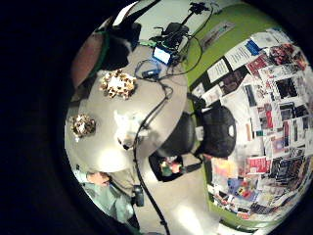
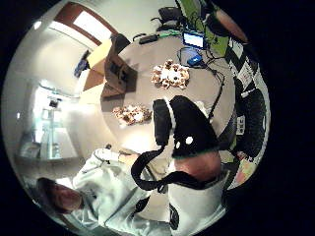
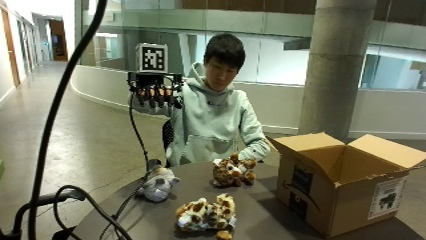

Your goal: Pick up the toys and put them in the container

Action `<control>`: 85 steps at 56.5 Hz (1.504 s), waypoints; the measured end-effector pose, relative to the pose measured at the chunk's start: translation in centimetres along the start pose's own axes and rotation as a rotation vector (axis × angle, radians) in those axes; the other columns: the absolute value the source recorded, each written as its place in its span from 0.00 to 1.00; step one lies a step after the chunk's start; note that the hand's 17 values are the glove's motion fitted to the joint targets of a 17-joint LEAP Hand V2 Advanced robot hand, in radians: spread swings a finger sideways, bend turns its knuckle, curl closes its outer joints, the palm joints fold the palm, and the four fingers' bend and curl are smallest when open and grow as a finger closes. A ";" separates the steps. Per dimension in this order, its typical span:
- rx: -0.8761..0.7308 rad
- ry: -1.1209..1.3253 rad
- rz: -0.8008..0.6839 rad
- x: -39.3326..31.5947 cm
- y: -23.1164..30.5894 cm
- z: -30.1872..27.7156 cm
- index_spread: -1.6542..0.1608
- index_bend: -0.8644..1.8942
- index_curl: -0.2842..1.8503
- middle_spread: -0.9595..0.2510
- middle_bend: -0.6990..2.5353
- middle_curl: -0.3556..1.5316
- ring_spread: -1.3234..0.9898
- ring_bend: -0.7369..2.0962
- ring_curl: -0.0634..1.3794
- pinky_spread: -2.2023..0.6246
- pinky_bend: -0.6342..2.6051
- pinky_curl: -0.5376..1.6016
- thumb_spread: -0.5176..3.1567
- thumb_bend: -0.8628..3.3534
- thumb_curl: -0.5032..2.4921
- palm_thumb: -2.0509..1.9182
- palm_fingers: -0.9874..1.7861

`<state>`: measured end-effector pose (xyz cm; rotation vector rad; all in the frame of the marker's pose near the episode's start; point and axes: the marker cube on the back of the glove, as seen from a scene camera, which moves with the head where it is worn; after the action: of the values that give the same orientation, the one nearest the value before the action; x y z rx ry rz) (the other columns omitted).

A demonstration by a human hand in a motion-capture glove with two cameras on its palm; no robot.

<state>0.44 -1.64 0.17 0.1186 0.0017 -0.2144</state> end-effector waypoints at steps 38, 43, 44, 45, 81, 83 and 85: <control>0.005 -0.014 -0.089 -6.3 -9.9 0.9 0.76 0.36 0.21 0.76 0.28 0.32 0.51 0.42 0.16 0.77 0.43 0.40 0.52 0.20 0.23 0.51 0.33; 0.016 -0.029 -0.074 -7.5 -12.2 2.5 0.77 0.36 0.22 0.76 0.27 0.32 0.52 0.41 0.16 0.77 0.43 0.40 0.52 0.20 0.23 0.50 0.31; 0.007 -0.036 -0.078 -7.7 -12.7 3.0 0.77 0.36 0.22 0.76 0.27 0.33 0.52 0.41 0.16 0.77 0.43 0.40 0.52 0.20 0.23 0.50 0.31; -0.009 -0.045 -0.084 -8.0 -13.1 3.6 0.77 0.36 0.22 0.76 0.27 0.33 0.52 0.40 0.16 0.77 0.43 0.40 0.51 0.20 0.23 0.50 0.31; -0.189 -0.095 -0.081 -11.0 -21.5 26.8 0.76 0.38 0.22 0.77 0.27 0.32 0.55 0.40 0.22 0.79 0.42 0.40 0.44 0.20 0.24 0.51 0.40; -0.170 -0.078 -0.088 -10.9 -21.6 27.1 0.76 0.39 0.23 0.75 0.29 0.32 0.53 0.45 0.23 0.78 0.41 0.39 0.45 0.21 0.25 0.54 0.48; -0.150 -0.066 -0.096 -11.0 -21.7 27.3 0.76 0.39 0.23 0.72 0.30 0.33 0.49 0.49 0.24 0.77 0.40 0.38 0.46 0.22 0.26 0.56 0.57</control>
<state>-15.22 -23.60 24.92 -0.0379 -0.0422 -0.3135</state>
